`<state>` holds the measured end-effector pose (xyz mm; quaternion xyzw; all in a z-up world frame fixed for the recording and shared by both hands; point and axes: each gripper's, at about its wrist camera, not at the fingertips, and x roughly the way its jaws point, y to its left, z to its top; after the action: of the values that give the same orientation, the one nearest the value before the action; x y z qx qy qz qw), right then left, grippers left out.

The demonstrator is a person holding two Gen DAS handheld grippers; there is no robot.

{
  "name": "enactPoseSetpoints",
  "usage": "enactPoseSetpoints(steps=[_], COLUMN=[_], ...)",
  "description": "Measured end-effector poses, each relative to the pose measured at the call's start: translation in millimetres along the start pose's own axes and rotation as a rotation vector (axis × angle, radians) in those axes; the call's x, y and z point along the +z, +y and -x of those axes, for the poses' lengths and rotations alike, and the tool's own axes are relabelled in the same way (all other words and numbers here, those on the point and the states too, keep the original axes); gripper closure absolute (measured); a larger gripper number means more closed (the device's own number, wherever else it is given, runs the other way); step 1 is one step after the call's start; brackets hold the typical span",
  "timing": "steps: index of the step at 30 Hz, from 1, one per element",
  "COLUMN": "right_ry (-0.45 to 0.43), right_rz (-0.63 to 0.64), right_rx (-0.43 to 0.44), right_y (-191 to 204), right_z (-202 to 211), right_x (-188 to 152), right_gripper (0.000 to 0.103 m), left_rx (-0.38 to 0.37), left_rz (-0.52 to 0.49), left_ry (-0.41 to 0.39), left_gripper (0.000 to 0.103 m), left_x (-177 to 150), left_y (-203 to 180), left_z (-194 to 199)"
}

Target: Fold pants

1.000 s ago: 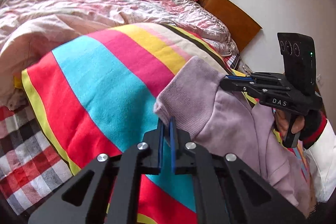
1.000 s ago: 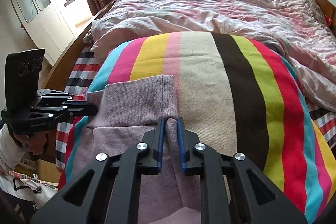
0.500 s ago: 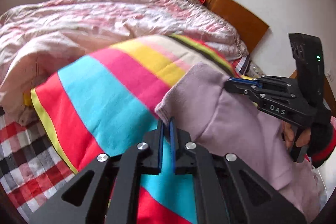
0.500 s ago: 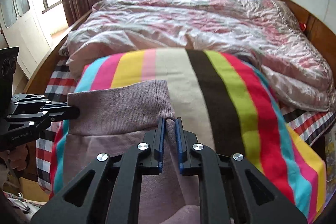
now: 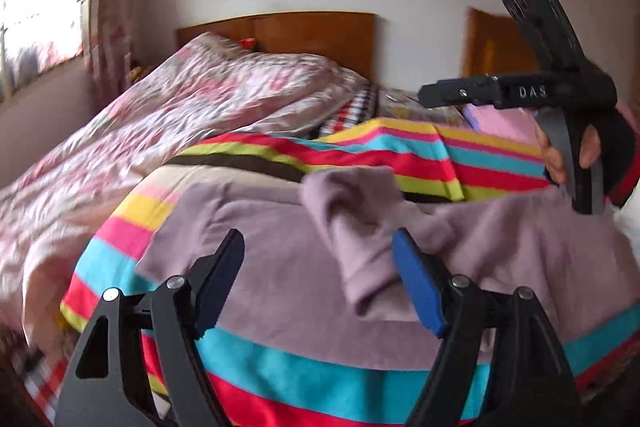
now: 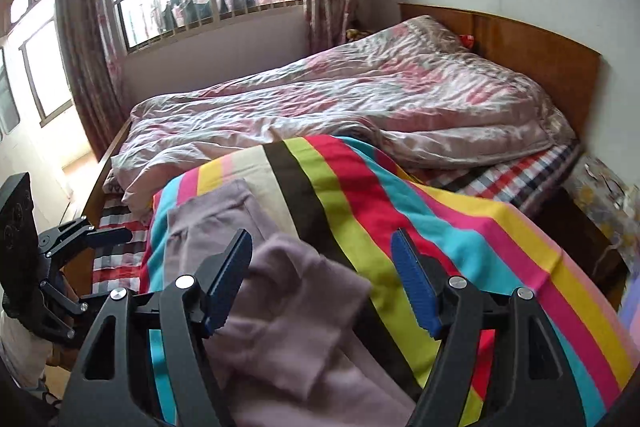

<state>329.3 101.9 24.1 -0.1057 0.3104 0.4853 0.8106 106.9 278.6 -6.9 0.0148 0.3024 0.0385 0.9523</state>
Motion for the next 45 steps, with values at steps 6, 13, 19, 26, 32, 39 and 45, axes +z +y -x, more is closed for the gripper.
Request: enactPoseSetpoints(steps=[6,13,19,26,32,39,45], right_ry=[0.063,0.05,0.059,0.079,0.122,0.175,0.152], right_rz=[-0.262,-0.391,-0.409,-0.298,-0.113,0.075,0.159], right_rx=[-0.079,-0.08,-0.112,-0.079,-0.02,-0.116,-0.226], right_y=[-26.2,-27.9,-32.5,-0.9,53.2,98.4,104.5], right_z=[64.4,97.9,106.8,107.1,82.0,54.5,59.6], right_x=[-118.9,-186.4,-197.3,-212.1,-210.2,-207.5,-206.0], right_gripper=[0.032,0.031,0.03,0.028,0.056,0.076,0.096], left_rx=[-0.033,-0.038,-0.128,-0.185,-0.247,-0.278,-0.248], left_rz=[-0.368,-0.515,0.035,0.718,0.772,0.837,0.814], left_ry=[0.254,0.397,0.131,0.108,0.082,0.045,0.013], left_gripper=[0.027,0.059,0.091,0.082,0.072,0.077,0.092], left_x=[3.0,-8.9,27.2,-58.7,-78.4,-85.2,-57.9], left_y=[-69.1,-80.8,-1.7,150.1,160.7,167.4,159.2], left_z=[-78.8,-120.9,-64.1,-67.9,-71.1,-75.0,-57.4])
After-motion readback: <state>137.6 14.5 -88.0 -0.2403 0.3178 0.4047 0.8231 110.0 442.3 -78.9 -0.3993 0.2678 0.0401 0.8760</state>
